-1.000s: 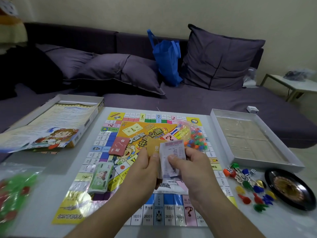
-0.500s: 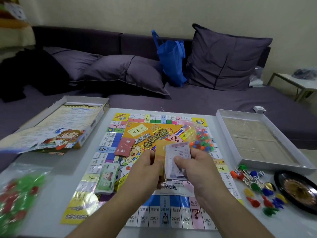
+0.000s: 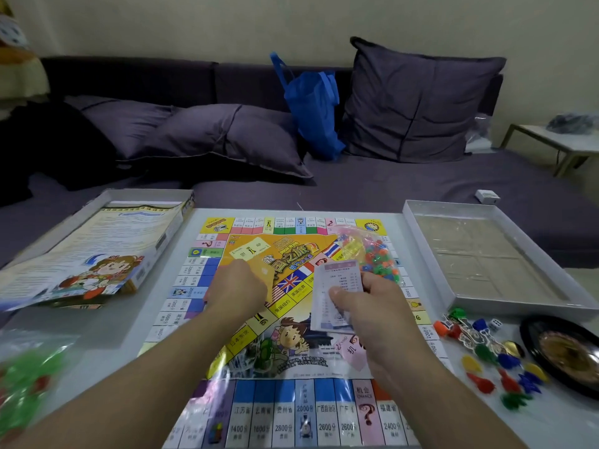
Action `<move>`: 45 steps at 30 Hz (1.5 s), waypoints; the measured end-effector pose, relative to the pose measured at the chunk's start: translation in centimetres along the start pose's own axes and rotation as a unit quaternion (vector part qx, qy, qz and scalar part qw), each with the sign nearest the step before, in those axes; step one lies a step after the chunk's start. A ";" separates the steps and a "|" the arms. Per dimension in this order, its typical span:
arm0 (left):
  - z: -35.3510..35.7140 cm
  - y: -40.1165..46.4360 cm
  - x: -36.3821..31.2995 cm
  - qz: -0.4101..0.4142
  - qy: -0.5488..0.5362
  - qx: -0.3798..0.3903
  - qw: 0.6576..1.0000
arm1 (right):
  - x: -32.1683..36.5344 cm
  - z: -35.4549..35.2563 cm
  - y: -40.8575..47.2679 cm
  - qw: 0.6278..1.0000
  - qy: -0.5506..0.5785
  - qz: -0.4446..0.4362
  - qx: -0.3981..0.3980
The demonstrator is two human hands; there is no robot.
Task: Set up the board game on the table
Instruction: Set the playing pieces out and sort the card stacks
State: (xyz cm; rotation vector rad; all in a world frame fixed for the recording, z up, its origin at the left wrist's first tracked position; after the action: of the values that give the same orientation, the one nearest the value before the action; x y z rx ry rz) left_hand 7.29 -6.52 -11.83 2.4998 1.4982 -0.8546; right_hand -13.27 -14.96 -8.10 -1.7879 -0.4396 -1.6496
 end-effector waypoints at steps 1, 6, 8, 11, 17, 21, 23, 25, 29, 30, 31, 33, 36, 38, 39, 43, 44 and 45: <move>0.3 0.3 0.0 0.001 0.020 0.002 1.000 | 0.1 0.0 0.0 1.000 0.002 0.000 0.002; 0.7 -0.1 0.1 0.013 0.108 0.008 0.994 | 0.3 -0.2 -0.2 1.000 0.013 0.000 0.010; 0.2 -1.3 -0.3 0.020 0.130 -0.005 0.991 | 0.4 -0.2 -0.4 1.000 0.018 -0.001 0.012; -1.1 -4.2 -1.7 0.059 0.191 -0.047 0.979 | 0.6 -0.1 -0.7 0.999 0.034 0.004 0.025; -1.4 -11.9 -4.5 0.022 -0.436 0.227 0.870 | 0.4 1.5 -1.9 0.999 0.013 -0.008 0.041; -0.4 -15.0 -4.3 -0.038 -0.550 0.258 0.793 | 0.0 3.8 -4.0 0.989 -0.108 -0.054 0.083; -0.3 -14.9 -3.6 -0.058 -0.550 0.233 0.800 | -0.6 4.6 -4.5 0.959 -0.252 -0.104 0.080; -0.8 -14.6 -3.3 -0.066 -0.551 0.225 0.801 | -1.2 4.5 -4.5 0.916 -0.367 -0.129 0.095; -1.5 -14.5 -2.9 -0.064 -0.532 0.243 0.809 | -1.1 2.9 -4.3 0.897 -0.355 -0.137 0.223; -1.6 -14.5 -2.8 -0.062 -0.518 0.251 0.816 | -1.1 2.6 -4.2 0.896 -0.343 -0.134 0.250; -1.5 -14.3 -2.7 -0.052 -0.502 0.261 0.823 | -1.1 2.5 -4.1 0.892 -0.342 -0.134 0.262; -1.4 -14.0 -2.5 -0.028 -0.464 0.281 0.840 | -1.2 2.7 -3.8 0.887 -0.358 -0.142 0.254; -0.9 -13.5 -2.2 -0.021 -0.442 0.287 0.849 | -1.1 3.1 -3.1 0.888 -0.362 -0.138 0.247; -0.6 -13.1 -2.0 -0.040 -0.457 0.278 0.844 | -1.4 3.4 -2.8 0.888 -0.353 -0.129 0.265; -0.5 -12.9 -1.8 -0.049 -0.466 0.274 0.840 | -1.6 3.4 -2.6 0.892 -0.340 -0.121 0.271; -0.3 -12.2 -1.6 -0.056 -0.484 0.277 0.828 | -2.0 3.0 -2.2 0.893 -0.350 -0.126 0.255; -0.3 -12.1 -1.7 -0.054 -0.480 0.281 0.829 | -1.7 2.9 -2.3 0.886 -0.364 -0.142 0.248; -0.3 -12.0 -1.7 -0.052 -0.472 0.283 0.833 | -1.5 2.9 -2.4 0.882 -0.373 -0.156 0.242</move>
State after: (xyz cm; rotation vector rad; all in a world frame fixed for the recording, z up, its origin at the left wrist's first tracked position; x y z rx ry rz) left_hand -3.26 -1.62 -8.48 1.6700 1.0772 -2.3593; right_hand -12.85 -11.03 -8.99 -1.9492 -1.4109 -0.8307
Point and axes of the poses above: each hand's wrist, its own y-axis towards the middle knuckle, its own z-axis out of the palm, x = y × z, the point moved 2 cm from there along y, towards the middle knuckle, and after that the axes turned 7 degrees about x, right-handed, at the moved point
